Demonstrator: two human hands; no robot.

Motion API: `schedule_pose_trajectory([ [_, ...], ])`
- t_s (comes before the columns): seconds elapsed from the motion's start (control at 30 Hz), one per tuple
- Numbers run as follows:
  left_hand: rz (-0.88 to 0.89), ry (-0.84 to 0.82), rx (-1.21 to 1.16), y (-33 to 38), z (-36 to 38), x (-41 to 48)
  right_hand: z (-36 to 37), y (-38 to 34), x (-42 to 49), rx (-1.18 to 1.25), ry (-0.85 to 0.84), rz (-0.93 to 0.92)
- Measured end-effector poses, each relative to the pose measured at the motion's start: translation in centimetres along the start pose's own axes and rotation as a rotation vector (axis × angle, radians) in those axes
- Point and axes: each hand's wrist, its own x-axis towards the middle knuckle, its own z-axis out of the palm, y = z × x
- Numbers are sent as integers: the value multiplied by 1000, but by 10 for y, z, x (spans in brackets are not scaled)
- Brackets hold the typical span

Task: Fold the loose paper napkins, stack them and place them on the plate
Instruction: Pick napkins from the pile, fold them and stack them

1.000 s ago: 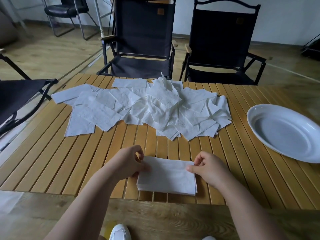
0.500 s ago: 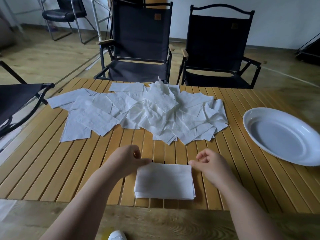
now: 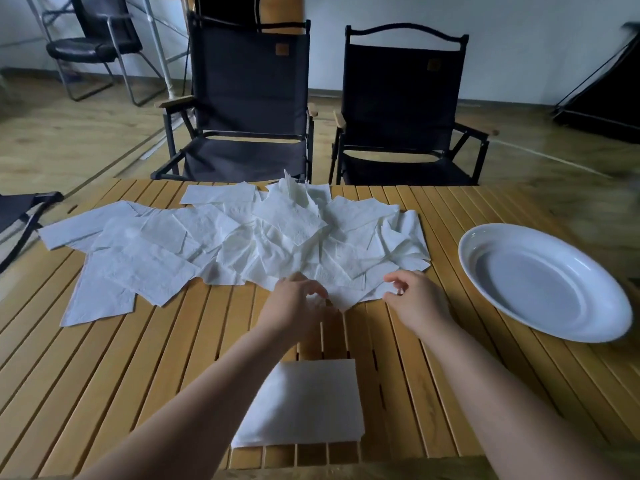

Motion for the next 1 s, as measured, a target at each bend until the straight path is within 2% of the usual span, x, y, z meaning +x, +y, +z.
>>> schedule_pose_trajectory([
  [0.2,136,-4,98,8,20,16,16,4,21,-59,-46,-70],
  [0.3,188,1,107,5,25,20,19,7,23,-49,-18,-66],
  [0.87,250,-75,-25,-8,-16,-28,14,9,-13,-40,66,-151],
  [1.0,181,-48,0,-18,-35,-44,10,2,-30,-30,28,-206],
])
